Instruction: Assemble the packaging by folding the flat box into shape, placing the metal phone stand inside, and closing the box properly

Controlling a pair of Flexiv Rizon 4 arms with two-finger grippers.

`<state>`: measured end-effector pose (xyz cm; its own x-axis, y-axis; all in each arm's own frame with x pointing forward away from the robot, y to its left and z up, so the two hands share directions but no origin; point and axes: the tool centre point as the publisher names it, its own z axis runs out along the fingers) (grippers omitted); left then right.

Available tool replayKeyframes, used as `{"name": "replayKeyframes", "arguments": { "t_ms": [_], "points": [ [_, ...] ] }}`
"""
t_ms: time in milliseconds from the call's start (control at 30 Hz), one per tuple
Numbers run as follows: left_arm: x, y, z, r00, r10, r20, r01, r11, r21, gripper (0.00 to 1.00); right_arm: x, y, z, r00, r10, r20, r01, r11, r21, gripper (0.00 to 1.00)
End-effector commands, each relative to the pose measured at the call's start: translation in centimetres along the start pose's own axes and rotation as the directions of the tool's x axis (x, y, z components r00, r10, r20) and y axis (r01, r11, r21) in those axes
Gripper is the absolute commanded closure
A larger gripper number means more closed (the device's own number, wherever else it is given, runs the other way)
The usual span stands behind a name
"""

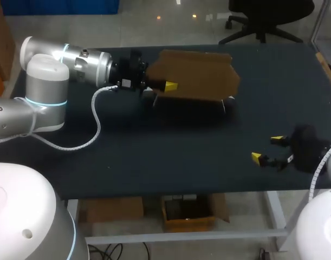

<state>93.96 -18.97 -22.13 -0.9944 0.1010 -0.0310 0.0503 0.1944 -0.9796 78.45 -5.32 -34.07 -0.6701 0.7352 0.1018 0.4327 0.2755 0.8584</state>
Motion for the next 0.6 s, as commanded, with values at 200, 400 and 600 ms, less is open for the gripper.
{"name": "replayKeyframes", "arguments": {
  "t_ms": [200,400,600],
  "points": [
    [2.2,-2.3,-0.8,0.998,0.042,0.054,-0.042,0.999,0.004,1.00,0.0,-0.1,-0.2,1.000,0.000,-0.003,0.000,1.000,-0.004,0.00],
    [2.9,-3.3,-1.2,0.995,0.060,0.086,-0.062,0.998,0.029,1.00,0.0,-0.1,-0.2,1.000,0.000,-0.003,0.000,1.000,-0.004,0.00],
    [3.1,-4.6,-1.5,0.991,0.067,0.113,-0.072,0.996,0.048,1.00,0.0,-0.1,-0.2,1.000,0.000,-0.003,0.000,1.000,-0.004,0.00]
  ]
}}
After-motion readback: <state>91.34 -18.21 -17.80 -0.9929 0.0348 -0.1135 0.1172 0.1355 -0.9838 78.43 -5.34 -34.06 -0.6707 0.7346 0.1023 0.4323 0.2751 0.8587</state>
